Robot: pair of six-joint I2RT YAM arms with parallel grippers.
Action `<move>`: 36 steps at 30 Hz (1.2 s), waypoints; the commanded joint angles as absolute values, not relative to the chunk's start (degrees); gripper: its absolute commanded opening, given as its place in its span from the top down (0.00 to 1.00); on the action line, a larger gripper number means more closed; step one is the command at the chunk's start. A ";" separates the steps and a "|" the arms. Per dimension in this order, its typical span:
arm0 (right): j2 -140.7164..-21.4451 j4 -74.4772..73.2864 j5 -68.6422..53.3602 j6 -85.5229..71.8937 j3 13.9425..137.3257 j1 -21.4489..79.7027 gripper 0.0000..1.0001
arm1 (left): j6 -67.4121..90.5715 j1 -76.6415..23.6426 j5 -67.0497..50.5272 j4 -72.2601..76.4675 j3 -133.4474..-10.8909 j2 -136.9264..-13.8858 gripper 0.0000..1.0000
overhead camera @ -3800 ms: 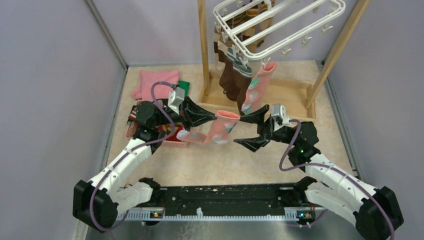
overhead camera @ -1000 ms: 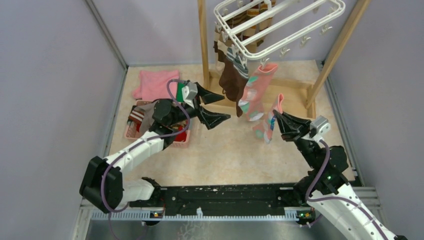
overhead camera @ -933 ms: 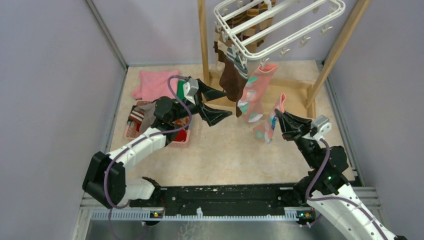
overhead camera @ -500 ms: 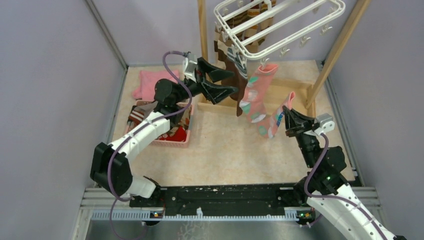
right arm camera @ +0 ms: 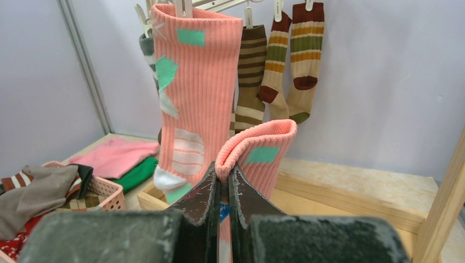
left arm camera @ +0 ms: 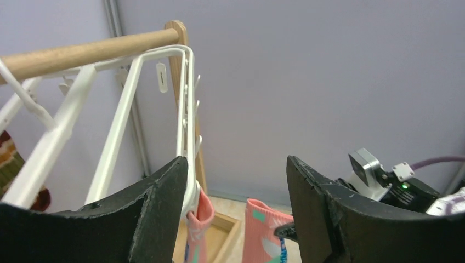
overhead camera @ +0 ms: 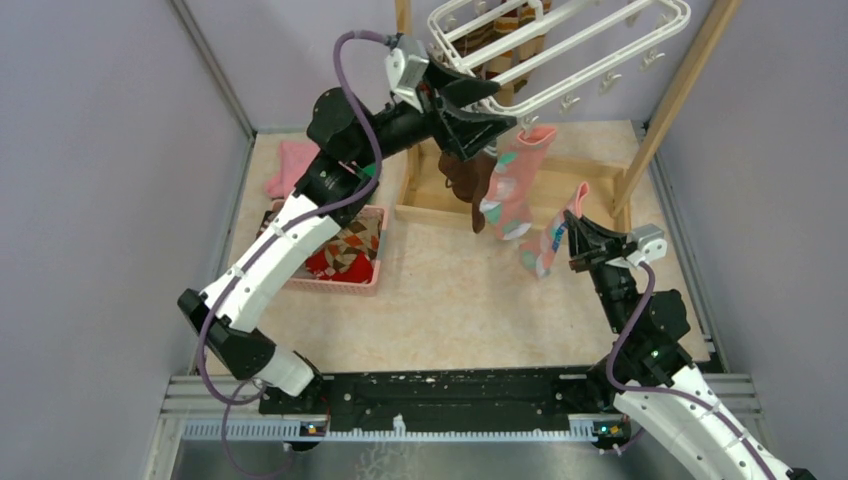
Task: Clip the socks to the hanger
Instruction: Rotate the hanger.
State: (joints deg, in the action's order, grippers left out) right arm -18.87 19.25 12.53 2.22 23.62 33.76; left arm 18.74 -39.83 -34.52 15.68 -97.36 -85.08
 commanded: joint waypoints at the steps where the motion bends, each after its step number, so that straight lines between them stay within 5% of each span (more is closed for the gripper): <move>1: -19.16 21.93 12.30 1.25 24.16 34.16 1.00 | 4.96 -42.95 -25.75 -4.17 -109.50 -91.41 0.28; 9: -18.48 21.40 12.73 1.67 24.17 34.13 1.00 | -6.39 -48.31 -15.08 -12.27 -120.67 -98.68 0.44; 36: -18.79 22.54 11.28 1.41 24.12 34.18 1.00 | -26.28 -54.42 16.41 -6.67 -111.03 -93.54 0.55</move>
